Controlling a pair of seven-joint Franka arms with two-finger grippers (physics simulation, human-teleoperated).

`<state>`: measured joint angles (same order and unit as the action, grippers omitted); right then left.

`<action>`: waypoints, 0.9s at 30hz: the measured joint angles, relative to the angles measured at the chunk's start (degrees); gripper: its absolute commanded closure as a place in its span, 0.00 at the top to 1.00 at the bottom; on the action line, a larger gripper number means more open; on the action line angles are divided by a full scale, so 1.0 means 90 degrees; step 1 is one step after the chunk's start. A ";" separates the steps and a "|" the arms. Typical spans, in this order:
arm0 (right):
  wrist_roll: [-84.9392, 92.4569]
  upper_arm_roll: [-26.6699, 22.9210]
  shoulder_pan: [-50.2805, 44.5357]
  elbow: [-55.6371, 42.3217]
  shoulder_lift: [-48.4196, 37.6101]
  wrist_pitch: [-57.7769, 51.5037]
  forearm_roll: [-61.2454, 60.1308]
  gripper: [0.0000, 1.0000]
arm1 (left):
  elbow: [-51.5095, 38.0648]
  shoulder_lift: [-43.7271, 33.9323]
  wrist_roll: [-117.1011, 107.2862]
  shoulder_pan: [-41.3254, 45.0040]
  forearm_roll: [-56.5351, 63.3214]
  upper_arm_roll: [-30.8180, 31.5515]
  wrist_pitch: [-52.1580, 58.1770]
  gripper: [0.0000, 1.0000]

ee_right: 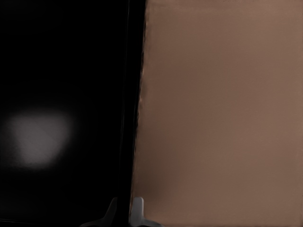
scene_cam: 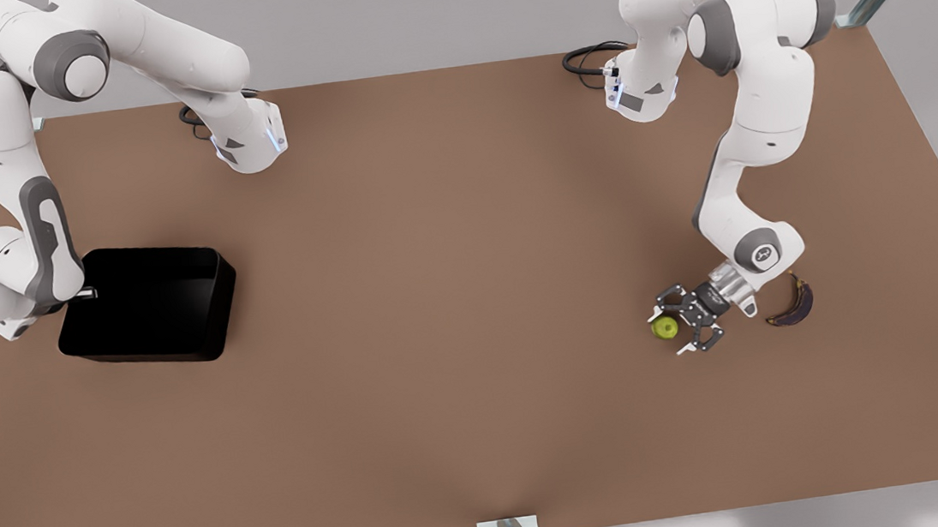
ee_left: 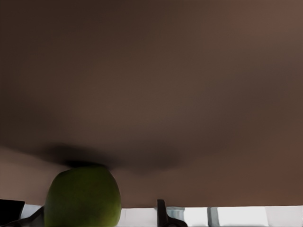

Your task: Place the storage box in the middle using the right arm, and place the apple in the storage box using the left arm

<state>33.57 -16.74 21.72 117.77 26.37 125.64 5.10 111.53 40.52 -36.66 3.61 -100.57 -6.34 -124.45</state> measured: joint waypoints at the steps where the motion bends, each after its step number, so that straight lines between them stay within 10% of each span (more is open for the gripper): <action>1: 0.0000 0.0027 -0.0012 -0.0024 -0.0009 -0.0041 0.0000 0.26 | 0.0009 0.0000 0.0023 0.0013 -0.0057 0.0010 -0.0009 1.00; 11: 0.0010 0.0622 -0.0244 -0.0264 -0.0153 -0.0190 -0.0078 0.24 | 0.0209 -0.0029 0.0355 0.0058 -0.0307 0.0089 -0.0089 0.86; 13: 0.0001 0.0973 -0.0338 -0.0490 -0.0185 -0.0473 -0.0088 0.23 | 0.0225 -0.0039 0.0363 0.0058 -0.0317 0.0089 -0.0088 0.63; 16: 0.0003 0.1296 -0.0513 -0.0602 -0.0228 -0.0494 -0.0103 0.22 | 0.0225 -0.0010 0.0357 0.0058 -0.0327 0.0089 -0.0089 0.62; 21: -0.0028 0.1303 -0.2012 -0.1628 -0.0283 -0.1268 -0.0598 0.22 | 0.0225 -0.0049 0.0282 0.0058 -0.0272 0.0088 -0.0087 0.23; 27: -0.0074 0.1304 -0.4040 -0.4002 0.0980 -0.1936 -0.0855 0.22 | 0.0226 -0.0459 -0.0073 0.0058 -0.0128 0.0068 -0.0065 0.21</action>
<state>32.91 -5.00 -14.64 81.76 35.19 108.22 -2.60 113.57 36.39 -37.32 4.13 -101.72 -5.72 -125.04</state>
